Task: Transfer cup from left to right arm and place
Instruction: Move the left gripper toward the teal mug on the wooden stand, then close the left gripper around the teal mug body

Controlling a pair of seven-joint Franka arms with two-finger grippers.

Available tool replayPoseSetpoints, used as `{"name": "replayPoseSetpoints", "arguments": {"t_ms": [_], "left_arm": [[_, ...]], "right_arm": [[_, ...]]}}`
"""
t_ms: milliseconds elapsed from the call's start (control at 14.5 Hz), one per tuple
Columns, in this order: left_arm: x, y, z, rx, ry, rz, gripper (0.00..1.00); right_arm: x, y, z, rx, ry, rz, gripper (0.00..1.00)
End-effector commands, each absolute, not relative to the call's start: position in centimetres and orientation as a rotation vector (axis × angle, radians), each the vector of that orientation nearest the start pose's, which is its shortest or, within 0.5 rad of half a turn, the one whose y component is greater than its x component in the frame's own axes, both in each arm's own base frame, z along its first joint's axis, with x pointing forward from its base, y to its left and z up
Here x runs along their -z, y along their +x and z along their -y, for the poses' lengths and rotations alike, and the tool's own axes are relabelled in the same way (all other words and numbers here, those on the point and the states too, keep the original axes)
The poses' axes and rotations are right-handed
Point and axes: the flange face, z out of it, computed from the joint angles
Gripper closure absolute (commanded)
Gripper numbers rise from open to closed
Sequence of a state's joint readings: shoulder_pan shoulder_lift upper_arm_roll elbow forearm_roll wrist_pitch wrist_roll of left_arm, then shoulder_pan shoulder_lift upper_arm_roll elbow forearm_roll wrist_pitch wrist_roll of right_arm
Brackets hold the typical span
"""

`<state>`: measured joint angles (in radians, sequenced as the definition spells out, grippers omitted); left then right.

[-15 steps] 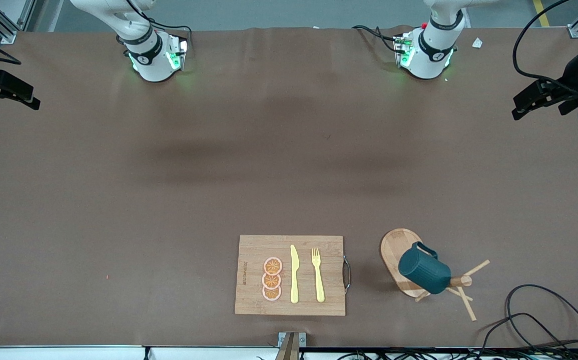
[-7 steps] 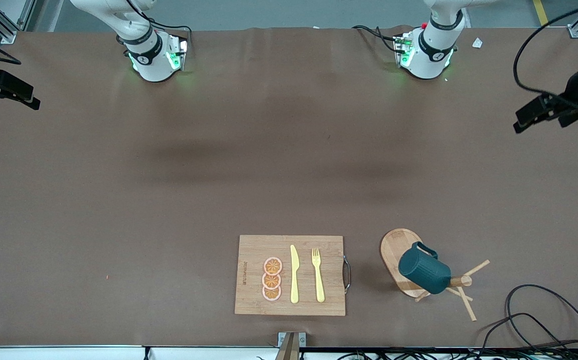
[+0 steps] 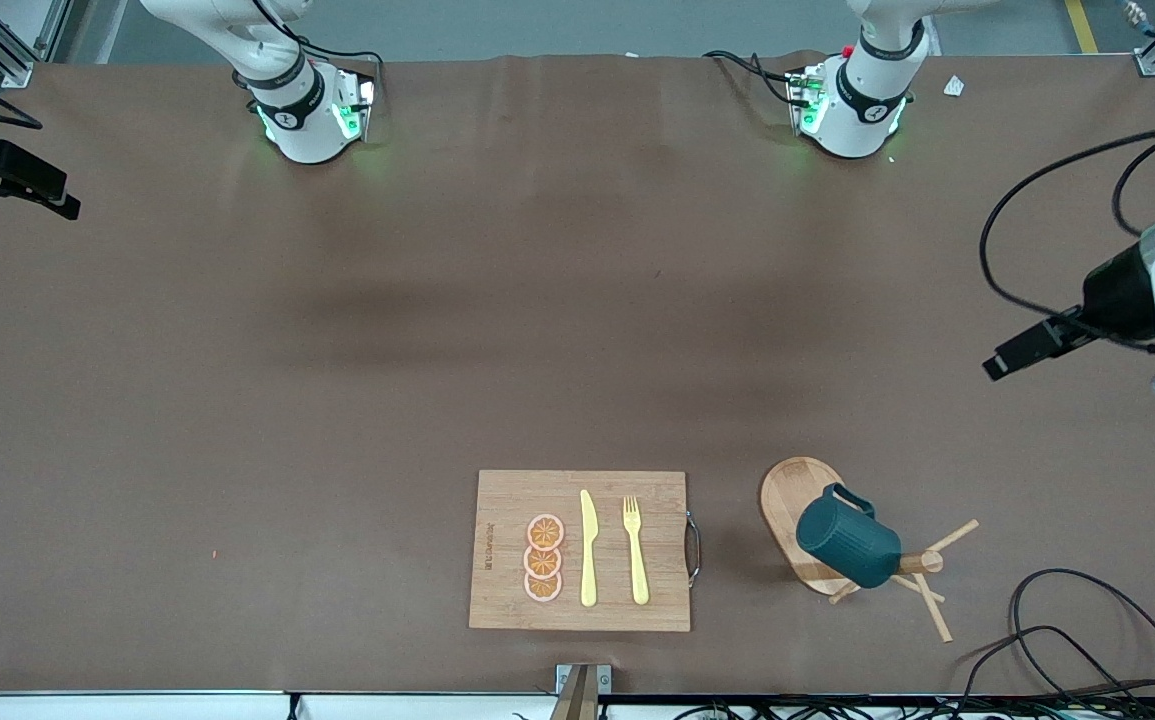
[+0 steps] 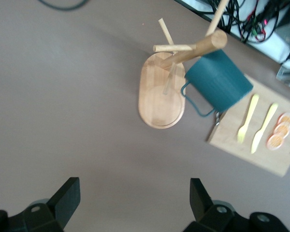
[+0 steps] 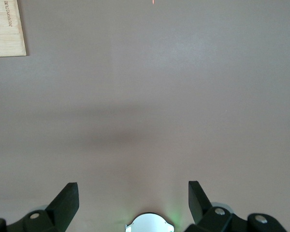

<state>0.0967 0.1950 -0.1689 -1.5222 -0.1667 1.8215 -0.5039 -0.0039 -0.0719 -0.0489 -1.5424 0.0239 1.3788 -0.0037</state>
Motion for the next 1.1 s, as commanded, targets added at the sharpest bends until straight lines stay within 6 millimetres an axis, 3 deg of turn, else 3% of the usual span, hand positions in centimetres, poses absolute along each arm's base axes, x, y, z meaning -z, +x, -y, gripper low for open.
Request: {"name": "replayPoseSetpoints", "arguments": {"t_ms": [0,275,551,689,826,1033], "left_arm": [[-54.4,65.4,6.0,0.077,-3.244,1.063,0.0],[-51.0,68.0,6.5,0.095,-3.169,1.422,0.0],[-47.8,70.4,7.1,0.052,-3.075,1.894,0.0],[-46.3,71.8,8.9,0.082,-3.046,1.988,0.0],[-44.8,74.0,9.4,0.1,-3.056,2.017,0.0],[-42.9,75.3,10.6,0.14,-3.059,2.053,0.0]], "right_arm": [[-66.3,50.7,2.3,-0.129,-3.097,-0.072,0.0],[-66.3,50.7,2.3,-0.129,-3.097,-0.072,0.0],[-66.3,50.7,2.3,-0.129,-3.097,-0.072,0.0],[-66.3,50.7,2.3,-0.127,-3.097,-0.072,0.0],[-66.4,50.7,2.3,-0.125,-3.097,-0.072,0.0],[-66.3,50.7,2.2,-0.127,-3.097,-0.07,0.0]]}}
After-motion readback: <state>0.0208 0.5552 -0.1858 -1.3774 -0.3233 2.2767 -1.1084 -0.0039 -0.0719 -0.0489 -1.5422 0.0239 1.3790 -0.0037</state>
